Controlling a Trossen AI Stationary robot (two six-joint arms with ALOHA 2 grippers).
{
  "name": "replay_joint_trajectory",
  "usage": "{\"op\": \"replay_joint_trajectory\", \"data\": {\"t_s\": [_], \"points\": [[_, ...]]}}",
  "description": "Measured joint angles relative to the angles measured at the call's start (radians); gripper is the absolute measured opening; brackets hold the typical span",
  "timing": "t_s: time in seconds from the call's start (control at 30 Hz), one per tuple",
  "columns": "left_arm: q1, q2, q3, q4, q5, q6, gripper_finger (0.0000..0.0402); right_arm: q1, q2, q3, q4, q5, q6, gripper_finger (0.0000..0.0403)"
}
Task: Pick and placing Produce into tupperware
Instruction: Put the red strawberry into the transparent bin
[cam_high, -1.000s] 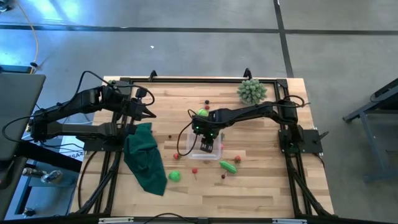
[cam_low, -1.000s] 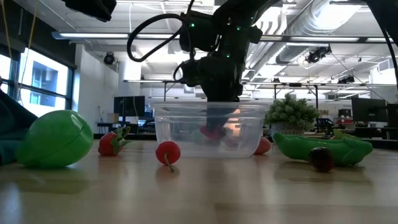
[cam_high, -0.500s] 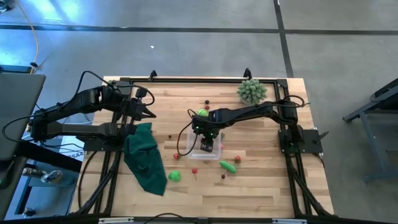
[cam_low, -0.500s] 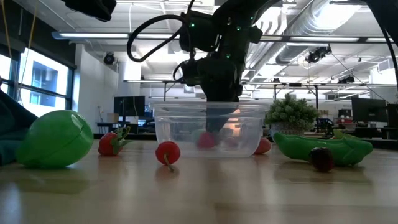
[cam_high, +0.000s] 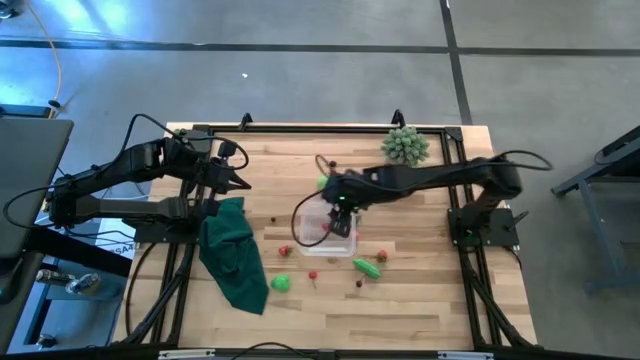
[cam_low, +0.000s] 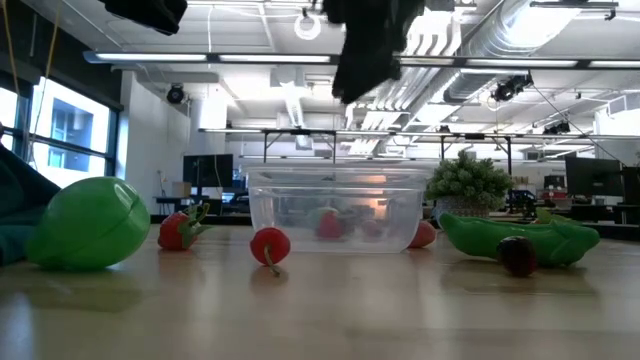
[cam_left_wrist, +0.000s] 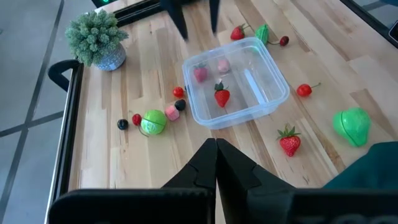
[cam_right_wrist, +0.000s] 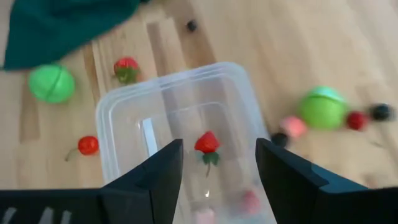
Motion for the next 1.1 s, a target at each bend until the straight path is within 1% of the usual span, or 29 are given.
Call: {"op": "replay_joint_trajectory", "data": {"t_s": [0.2, 0.33, 0.47, 0.57, 0.63, 0.7, 0.83, 0.9, 1.0, 1.1], "points": [[0.000, 0.000, 0.000, 0.000, 0.000, 0.000, 0.0001, 0.066, -0.143, -0.009, -0.145, 0.121, 0.138, 0.0194], [0.000, 0.000, 0.000, 0.000, 0.000, 0.000, 0.0001, 0.138, -0.229, -0.088, -0.155, 0.164, 0.269, 0.0194], [0.000, 0.000, 0.000, 0.000, 0.000, 0.000, 0.0001, 0.228, -0.326, -0.262, -0.079, 0.204, 0.513, 0.0194], [0.000, 0.000, 0.000, 0.000, 0.000, 0.000, 0.0001, 0.283, -0.381, -0.389, -0.015, 0.245, 0.801, 0.0194], [0.000, 0.000, 0.000, 0.000, 0.000, 0.000, 0.0001, 0.308, -0.400, -0.448, -0.011, 0.234, 1.014, 0.0194], [0.000, 0.000, 0.000, 0.000, 0.000, 0.000, 0.0001, 0.325, -0.402, -0.491, -0.019, 0.205, 1.191, 0.0194], [0.000, 0.000, 0.000, 0.000, 0.000, 0.000, 0.0001, 0.351, -0.391, -0.543, -0.022, 0.125, 1.418, 0.0194], [0.000, 0.000, 0.000, 0.000, 0.000, 0.000, 0.0001, 0.356, -0.372, -0.548, -0.023, 0.070, 1.469, 0.0194], [0.000, 0.000, 0.000, 0.000, 0.000, 0.000, 0.0001, 0.355, -0.341, -0.547, -0.012, 0.001, 1.494, 0.0194], [0.000, 0.000, 0.000, 0.000, 0.000, 0.000, 0.0001, 0.346, -0.307, -0.547, -0.016, -0.034, 1.505, 0.0194]]}}
